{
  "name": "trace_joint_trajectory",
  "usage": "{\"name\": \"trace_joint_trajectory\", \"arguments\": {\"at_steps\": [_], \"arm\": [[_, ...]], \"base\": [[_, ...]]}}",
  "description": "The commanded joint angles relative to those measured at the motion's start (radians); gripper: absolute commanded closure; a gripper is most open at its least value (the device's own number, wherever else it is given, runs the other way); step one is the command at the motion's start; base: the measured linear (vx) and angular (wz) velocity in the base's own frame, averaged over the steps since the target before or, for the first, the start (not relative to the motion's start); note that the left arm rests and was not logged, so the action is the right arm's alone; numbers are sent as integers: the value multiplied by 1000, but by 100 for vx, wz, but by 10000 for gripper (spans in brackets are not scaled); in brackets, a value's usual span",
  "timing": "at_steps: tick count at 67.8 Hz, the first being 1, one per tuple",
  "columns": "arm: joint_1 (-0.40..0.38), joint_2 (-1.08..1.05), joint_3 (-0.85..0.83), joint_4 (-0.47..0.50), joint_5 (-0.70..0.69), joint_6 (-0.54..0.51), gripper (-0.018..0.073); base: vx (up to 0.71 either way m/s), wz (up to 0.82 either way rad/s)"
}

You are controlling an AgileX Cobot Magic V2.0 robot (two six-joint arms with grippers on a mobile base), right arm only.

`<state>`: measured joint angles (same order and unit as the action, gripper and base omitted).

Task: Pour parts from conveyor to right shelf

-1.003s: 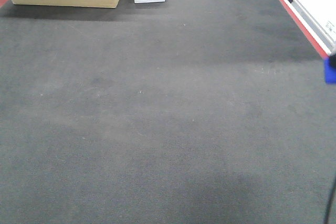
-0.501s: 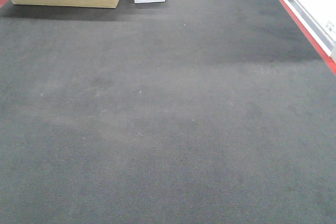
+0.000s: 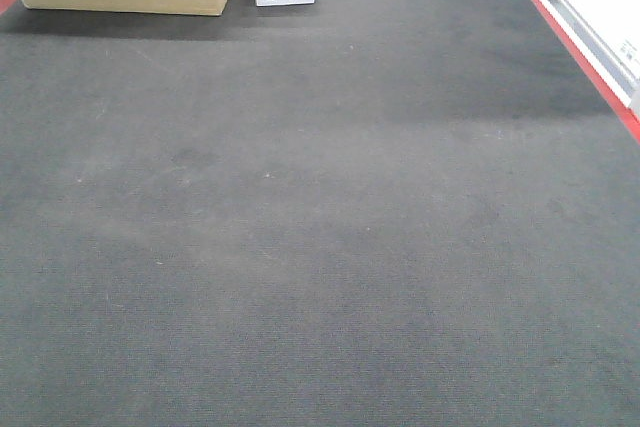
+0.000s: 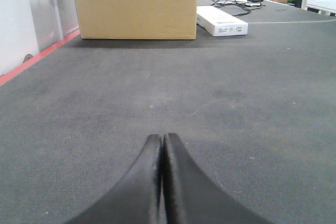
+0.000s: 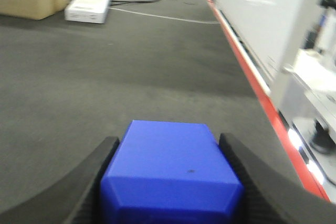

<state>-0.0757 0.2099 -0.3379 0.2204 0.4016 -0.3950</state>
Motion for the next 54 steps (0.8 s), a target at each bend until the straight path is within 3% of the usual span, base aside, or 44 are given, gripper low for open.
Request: {"name": "trace_joint_trajectory", "arguments": {"at_steps": [1,30,54], "arm": [[47,9,-28,10,-71,-60,565],[74,9,-28,22,-74,-45,565],[74,9,-28,21,-153,80,565]], "base": [[0,0],[0,0],[0,0]]}}
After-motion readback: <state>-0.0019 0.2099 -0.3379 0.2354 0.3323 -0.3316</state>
